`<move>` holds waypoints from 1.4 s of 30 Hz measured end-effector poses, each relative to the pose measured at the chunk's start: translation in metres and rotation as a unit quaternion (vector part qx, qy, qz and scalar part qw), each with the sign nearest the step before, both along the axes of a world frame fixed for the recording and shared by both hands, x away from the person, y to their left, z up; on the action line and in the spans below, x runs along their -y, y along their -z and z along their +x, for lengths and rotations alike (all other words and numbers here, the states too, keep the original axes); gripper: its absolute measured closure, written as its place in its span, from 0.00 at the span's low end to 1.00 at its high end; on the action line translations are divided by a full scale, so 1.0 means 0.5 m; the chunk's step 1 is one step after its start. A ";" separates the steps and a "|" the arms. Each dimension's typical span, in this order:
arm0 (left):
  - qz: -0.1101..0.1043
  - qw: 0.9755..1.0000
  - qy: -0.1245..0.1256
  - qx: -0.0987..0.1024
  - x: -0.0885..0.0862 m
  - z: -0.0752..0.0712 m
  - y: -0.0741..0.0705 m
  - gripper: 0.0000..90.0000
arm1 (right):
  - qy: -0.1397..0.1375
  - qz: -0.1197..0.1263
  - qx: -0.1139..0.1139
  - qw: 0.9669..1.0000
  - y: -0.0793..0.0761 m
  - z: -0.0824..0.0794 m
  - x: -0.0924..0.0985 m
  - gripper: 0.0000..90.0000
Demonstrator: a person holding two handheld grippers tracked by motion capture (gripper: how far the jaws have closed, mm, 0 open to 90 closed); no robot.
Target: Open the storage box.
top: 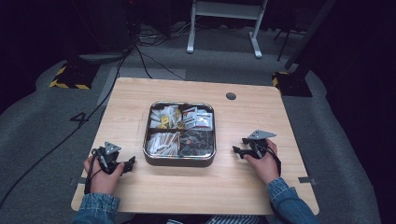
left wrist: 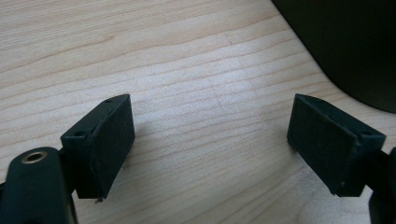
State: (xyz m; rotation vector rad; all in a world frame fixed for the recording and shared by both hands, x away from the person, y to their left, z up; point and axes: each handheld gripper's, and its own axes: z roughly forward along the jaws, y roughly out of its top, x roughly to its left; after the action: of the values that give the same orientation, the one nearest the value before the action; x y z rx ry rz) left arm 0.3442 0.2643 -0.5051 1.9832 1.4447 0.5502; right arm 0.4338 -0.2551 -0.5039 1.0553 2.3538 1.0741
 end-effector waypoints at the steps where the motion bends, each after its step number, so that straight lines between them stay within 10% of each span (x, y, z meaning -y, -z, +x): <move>1: 0.000 1.000 0.000 0.000 0.000 0.000 0.000 0.17 | 0.001 0.000 0.000 1.000 0.000 0.000 0.000 0.39; 31: 0.000 1.000 0.001 0.000 0.000 0.001 0.000 0.17 | 0.000 0.000 -0.018 1.000 -0.023 -0.010 0.006 0.46; 42: 0.000 1.000 0.002 0.001 0.000 0.001 0.000 0.17 | -0.025 0.056 -0.006 0.998 -0.085 -0.023 0.006 0.46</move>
State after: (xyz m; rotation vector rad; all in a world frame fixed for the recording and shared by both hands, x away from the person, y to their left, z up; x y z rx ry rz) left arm 0.3446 0.2643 -0.5052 1.9840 1.4408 0.5493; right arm 0.4225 -0.2581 -0.4612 1.0488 2.3638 1.2327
